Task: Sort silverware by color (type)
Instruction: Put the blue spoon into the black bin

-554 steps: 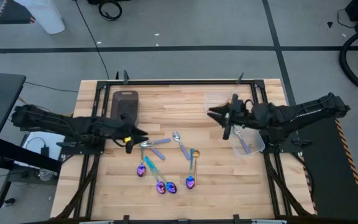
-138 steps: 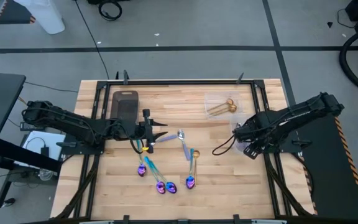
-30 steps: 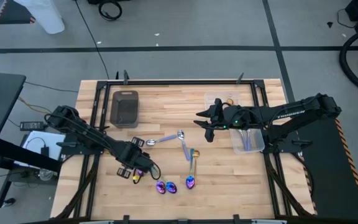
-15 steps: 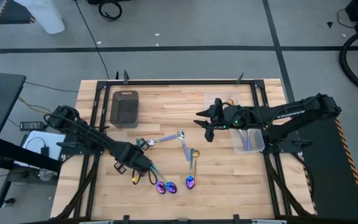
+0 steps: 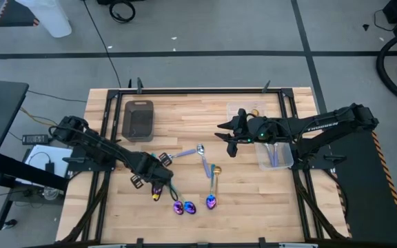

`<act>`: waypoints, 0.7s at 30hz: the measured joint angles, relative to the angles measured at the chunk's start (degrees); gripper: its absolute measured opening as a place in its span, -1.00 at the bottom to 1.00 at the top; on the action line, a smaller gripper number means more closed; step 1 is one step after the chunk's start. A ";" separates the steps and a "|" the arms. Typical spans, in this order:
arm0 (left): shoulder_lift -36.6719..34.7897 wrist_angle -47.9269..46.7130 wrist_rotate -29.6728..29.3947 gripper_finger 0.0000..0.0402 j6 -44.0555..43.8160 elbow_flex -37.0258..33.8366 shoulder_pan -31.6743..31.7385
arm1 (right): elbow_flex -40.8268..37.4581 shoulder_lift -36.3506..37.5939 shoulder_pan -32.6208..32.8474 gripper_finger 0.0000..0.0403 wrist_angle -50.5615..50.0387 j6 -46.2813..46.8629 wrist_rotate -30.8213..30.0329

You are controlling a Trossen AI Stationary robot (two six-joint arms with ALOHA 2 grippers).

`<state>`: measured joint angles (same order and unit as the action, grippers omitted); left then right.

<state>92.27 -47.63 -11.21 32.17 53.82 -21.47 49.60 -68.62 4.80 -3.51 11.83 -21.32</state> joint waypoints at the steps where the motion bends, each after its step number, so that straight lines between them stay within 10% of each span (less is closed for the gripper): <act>1: 0.00 0.00 0.10 -0.29 0.39 0.00 0.25 | 0.00 0.00 0.00 -0.16 0.00 0.00 0.00; 21: 0.00 1.16 1.45 -0.29 1.47 -0.09 1.44 | 0.00 0.00 0.04 -0.16 0.00 0.07 0.39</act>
<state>92.27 -46.47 -9.76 33.64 53.73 -20.03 49.60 -68.62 4.84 -3.51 11.90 -20.93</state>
